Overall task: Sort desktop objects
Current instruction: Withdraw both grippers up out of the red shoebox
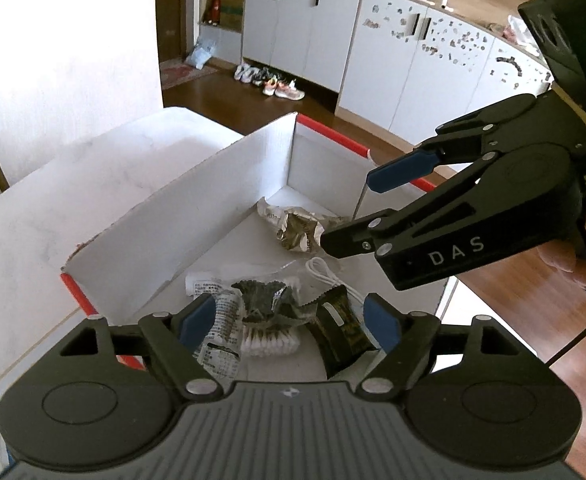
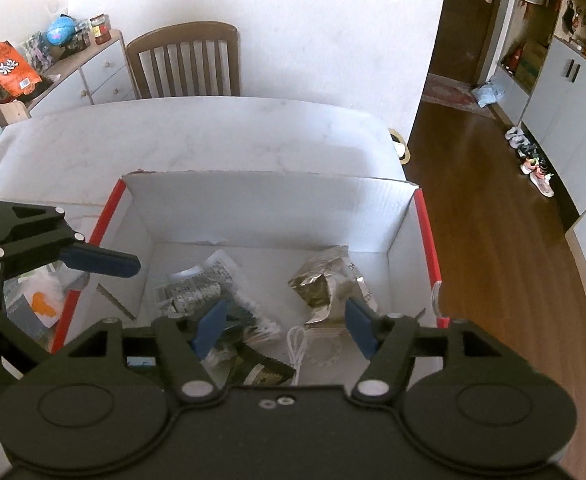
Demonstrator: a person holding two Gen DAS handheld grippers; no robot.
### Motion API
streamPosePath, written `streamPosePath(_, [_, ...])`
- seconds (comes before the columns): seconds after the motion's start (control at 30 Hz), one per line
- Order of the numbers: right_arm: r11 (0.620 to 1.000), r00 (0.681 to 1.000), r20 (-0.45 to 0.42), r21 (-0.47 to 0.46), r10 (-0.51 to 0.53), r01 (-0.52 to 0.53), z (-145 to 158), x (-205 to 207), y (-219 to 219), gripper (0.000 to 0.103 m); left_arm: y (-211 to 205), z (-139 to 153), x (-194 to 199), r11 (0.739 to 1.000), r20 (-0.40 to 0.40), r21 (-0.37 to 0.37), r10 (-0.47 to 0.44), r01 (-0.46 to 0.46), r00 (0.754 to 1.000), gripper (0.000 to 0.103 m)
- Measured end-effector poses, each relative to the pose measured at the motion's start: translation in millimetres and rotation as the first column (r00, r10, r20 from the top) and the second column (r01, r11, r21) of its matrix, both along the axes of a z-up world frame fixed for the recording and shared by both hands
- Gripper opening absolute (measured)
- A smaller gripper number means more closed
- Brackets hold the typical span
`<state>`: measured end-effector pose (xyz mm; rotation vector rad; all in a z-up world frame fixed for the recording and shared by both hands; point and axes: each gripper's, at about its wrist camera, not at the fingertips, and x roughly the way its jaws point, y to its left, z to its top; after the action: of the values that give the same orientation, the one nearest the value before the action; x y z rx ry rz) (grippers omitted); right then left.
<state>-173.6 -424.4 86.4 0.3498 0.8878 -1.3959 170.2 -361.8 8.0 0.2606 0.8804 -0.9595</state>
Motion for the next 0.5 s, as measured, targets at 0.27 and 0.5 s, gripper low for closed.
streamPosePath(0.27, [0.999, 1.000, 0.001, -0.028, -0.020, 0.020, 0.8, 17.4, 15.9, 0.068, 24.1, 8.1, -9.7, 0.998, 0.018, -0.063, -0.011, 0.012, 1.000, 0.101])
streamPosePath(0.5, [0.998, 0.999, 0.005, -0.050, -0.033, 0.034, 1.8, 36.0, 31.8, 0.068, 47.3, 13.7, -18.4, 0.995, 0.051, -0.094, -0.017, 0.022, 0.999, 0.101])
